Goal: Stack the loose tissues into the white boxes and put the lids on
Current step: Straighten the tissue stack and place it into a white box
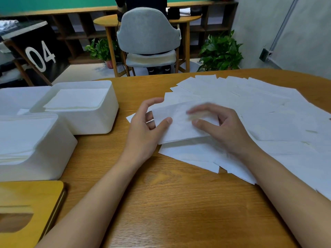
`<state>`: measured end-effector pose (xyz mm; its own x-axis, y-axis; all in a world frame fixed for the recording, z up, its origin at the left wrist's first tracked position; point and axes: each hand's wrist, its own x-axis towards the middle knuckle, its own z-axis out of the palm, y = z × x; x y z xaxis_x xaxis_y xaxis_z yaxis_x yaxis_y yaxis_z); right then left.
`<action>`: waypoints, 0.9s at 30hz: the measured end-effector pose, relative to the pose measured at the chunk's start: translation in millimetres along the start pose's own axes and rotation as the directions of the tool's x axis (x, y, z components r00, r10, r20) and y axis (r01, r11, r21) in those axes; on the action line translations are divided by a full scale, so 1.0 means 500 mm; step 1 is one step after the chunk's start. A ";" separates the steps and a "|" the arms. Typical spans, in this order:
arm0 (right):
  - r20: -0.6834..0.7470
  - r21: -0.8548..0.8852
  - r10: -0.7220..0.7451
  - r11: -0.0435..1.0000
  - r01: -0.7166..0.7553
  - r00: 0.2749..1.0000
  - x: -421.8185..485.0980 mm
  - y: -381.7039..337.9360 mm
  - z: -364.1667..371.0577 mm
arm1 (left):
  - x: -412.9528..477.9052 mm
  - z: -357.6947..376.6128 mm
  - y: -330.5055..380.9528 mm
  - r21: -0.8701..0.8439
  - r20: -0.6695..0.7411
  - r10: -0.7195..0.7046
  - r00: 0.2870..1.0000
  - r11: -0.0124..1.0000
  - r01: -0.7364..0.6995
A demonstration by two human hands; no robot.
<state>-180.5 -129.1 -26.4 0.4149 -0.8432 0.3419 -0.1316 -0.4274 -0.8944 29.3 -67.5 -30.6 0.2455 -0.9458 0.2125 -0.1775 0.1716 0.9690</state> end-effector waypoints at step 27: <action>-0.171 0.051 0.199 0.980 -0.193 0.965 0.006 0.008 0.003 | -0.004 -0.010 -0.010 0.378 0.262 0.296 0.918 0.844 -0.380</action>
<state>-178.5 -132.9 -29.5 0.2207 -0.9543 0.2016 -0.1628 -0.2398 -0.9571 34.3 -65.2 -35.2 -0.0770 -0.8900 0.4493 -0.6035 0.4003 0.6896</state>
